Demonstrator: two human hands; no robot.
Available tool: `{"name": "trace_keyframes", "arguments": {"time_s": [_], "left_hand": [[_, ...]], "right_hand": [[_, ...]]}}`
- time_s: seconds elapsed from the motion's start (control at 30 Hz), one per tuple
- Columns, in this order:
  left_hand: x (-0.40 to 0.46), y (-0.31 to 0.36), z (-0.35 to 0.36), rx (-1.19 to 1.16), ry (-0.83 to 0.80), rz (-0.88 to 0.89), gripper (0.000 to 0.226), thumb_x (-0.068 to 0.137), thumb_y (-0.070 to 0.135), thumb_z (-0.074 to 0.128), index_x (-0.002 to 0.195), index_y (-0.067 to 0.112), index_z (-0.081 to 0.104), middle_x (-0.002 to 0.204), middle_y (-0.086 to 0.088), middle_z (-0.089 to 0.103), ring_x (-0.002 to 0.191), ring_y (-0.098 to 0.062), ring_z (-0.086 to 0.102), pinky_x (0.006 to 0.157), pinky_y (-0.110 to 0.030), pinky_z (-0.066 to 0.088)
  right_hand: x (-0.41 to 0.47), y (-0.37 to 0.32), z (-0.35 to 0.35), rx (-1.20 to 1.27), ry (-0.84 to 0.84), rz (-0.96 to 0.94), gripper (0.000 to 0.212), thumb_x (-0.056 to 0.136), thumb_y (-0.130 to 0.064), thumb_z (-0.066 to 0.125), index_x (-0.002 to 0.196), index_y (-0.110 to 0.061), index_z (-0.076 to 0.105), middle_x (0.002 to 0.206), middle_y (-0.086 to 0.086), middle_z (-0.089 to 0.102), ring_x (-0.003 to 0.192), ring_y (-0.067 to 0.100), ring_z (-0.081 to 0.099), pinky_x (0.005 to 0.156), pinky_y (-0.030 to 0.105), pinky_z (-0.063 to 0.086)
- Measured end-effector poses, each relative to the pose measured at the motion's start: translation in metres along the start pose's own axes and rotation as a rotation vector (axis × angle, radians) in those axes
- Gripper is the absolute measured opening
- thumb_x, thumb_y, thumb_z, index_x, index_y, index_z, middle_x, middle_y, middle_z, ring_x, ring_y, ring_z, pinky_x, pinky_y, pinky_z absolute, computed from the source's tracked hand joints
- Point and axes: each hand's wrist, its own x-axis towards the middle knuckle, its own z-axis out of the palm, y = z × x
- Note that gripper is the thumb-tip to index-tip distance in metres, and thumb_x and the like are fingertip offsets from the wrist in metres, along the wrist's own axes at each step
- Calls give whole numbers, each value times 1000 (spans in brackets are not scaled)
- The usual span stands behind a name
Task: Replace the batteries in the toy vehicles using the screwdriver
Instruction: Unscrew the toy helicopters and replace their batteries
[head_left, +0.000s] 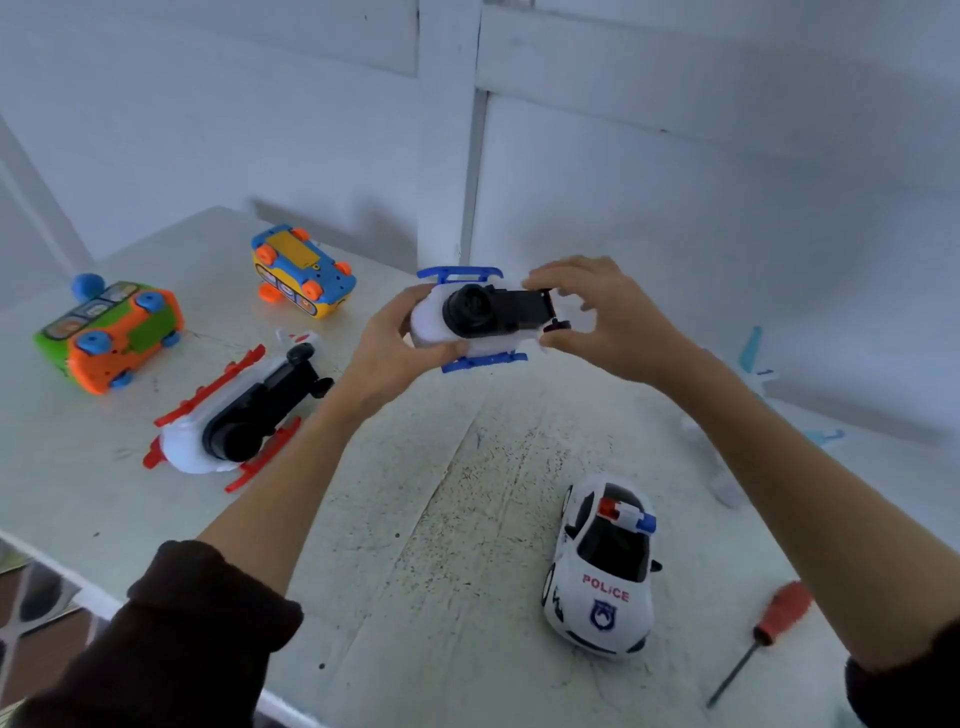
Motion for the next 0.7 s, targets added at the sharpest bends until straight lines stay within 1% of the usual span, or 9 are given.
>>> {"name": "trace_keyframes", "arguments": {"time_s": [0.1,0.17,0.23,0.37,0.47,0.53,0.6,0.67,0.7], "left_hand": [[6,25,-9,-41,-193,6,54,72,13,80,120,24,56,113,9,64,100,-1,62,82,-17,50],[10,36,-8,-87,-266,10,57,71,14,79,123,21,56,116,7,65,104,-4,62,82,-16,49],[12,45,-2,-128,-308,11,63,64,27,78,123,23,57,118,6,65,110,-10,60,87,-20,49],[12,53,21,-215,-384,-10,65,62,27,75,124,22,56,118,5,65,113,-15,58,91,-25,48],[9,60,40,-253,-394,-13,65,63,26,80,124,24,56,118,6,65,112,-13,59,88,-23,49],[4,66,56,-200,-327,11,61,73,28,79,129,22,54,121,4,63,111,-11,59,86,-22,49],[-7,74,80,-164,-114,1,53,84,33,66,133,22,48,121,4,61,106,-8,60,83,-21,49],[-22,79,110,-185,107,-63,63,81,53,57,135,22,42,126,-2,53,110,-14,57,86,-27,49],[-30,81,127,-215,153,-111,73,78,62,55,135,20,38,129,-5,48,112,-17,55,87,-30,50]], "right_hand": [[-3,4,-19,-290,-155,-56,84,67,-30,80,138,-24,36,146,0,31,129,23,26,105,35,25],[-11,5,-27,-375,-204,-29,98,64,-37,81,143,-26,25,147,-2,28,130,19,26,105,36,27],[-24,6,-33,-353,-153,-12,93,66,-35,80,142,-24,27,139,0,37,120,17,38,95,33,37],[-54,15,-37,-249,106,-98,58,71,-22,77,122,-10,51,112,10,50,91,17,48,72,26,49],[-75,24,-35,-251,243,-99,47,70,-19,77,109,-2,58,101,15,54,82,13,44,62,12,37],[-89,29,-34,-265,323,-72,44,69,-23,72,105,-1,60,98,16,55,79,13,44,60,15,36],[-102,36,-35,-258,404,-39,43,69,-23,71,103,0,60,95,16,56,75,14,47,60,19,38],[-110,41,-35,-244,474,3,42,69,-21,73,102,1,60,94,17,56,73,17,51,59,19,40],[-114,42,-35,-237,512,17,42,68,-21,74,100,2,60,94,17,56,72,16,50,58,19,40]]}}
